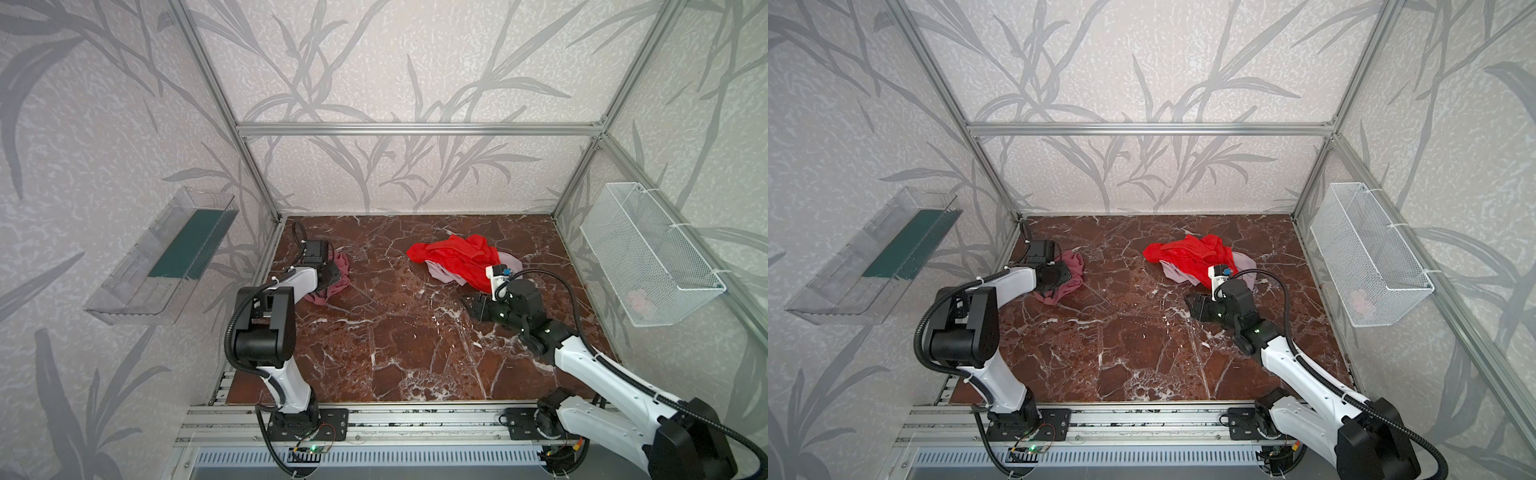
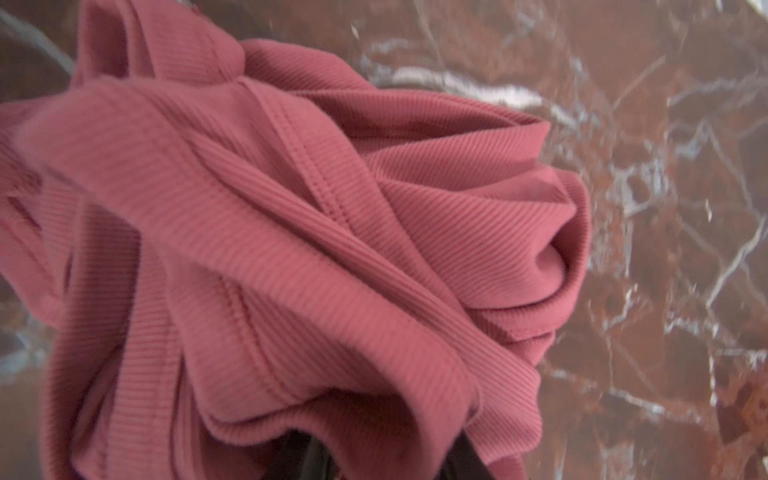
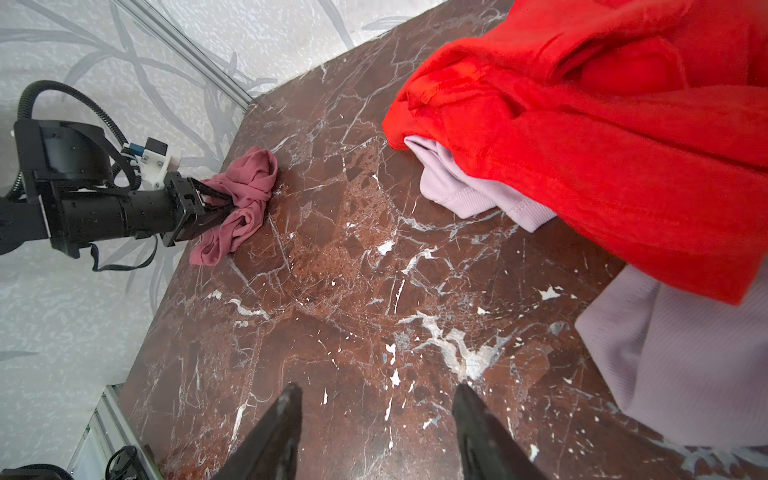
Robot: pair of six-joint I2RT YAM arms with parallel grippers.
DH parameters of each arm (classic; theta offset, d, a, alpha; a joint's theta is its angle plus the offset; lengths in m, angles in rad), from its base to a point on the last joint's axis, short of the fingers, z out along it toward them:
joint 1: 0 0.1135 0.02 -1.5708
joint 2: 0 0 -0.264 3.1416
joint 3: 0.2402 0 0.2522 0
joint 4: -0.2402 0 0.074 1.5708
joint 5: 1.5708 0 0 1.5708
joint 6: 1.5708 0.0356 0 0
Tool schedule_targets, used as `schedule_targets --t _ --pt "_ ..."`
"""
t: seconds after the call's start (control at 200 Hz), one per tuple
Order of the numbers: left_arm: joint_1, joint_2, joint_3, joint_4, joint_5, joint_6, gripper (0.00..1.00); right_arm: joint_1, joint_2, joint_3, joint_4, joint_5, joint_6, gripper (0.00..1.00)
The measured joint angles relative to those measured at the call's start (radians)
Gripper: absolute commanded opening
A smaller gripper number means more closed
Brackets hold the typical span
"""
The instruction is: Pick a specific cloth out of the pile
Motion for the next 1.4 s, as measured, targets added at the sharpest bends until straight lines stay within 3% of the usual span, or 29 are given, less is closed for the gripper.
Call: schedule_targets --t 0.28,0.415,0.525,0.61,0.66,0.695,0.94,1.16,1.4 --pt "0.075 0.020 0.063 -0.002 0.082 0.032 0.32 0.000 -0.016 0.009 -0.049 0.023 -0.019 0.59" --pt "0.051 -0.032 0.038 0.002 0.129 0.044 0.33 -0.002 -0.049 0.010 -0.080 0.041 -0.039 0.59" --pt "-0.009 -0.160 -0.027 0.005 0.142 0.061 0.36 -0.006 -0.092 0.031 -0.130 0.076 -0.080 0.60" --pt "-0.076 -0.281 -0.076 0.017 0.137 0.080 0.47 -0.021 -0.127 0.058 -0.159 0.115 -0.124 0.61" --pt "-0.116 -0.356 -0.105 0.027 0.120 0.096 0.74 -0.033 -0.148 0.071 -0.172 0.144 -0.151 0.62" --pt "-0.142 -0.401 -0.122 0.035 0.110 0.104 0.86 -0.043 -0.161 0.076 -0.178 0.166 -0.172 0.63" --pt "-0.166 -0.634 -0.258 0.071 -0.023 0.146 0.90 -0.121 -0.222 0.066 -0.181 0.353 -0.346 0.69" --pt "-0.166 -0.686 -0.388 0.147 -0.100 0.198 0.91 -0.176 -0.241 -0.143 0.053 0.498 -0.474 0.69" --pt "-0.163 -0.654 -0.493 0.257 -0.201 0.290 0.93 -0.181 -0.047 -0.297 0.371 0.559 -0.600 0.70"
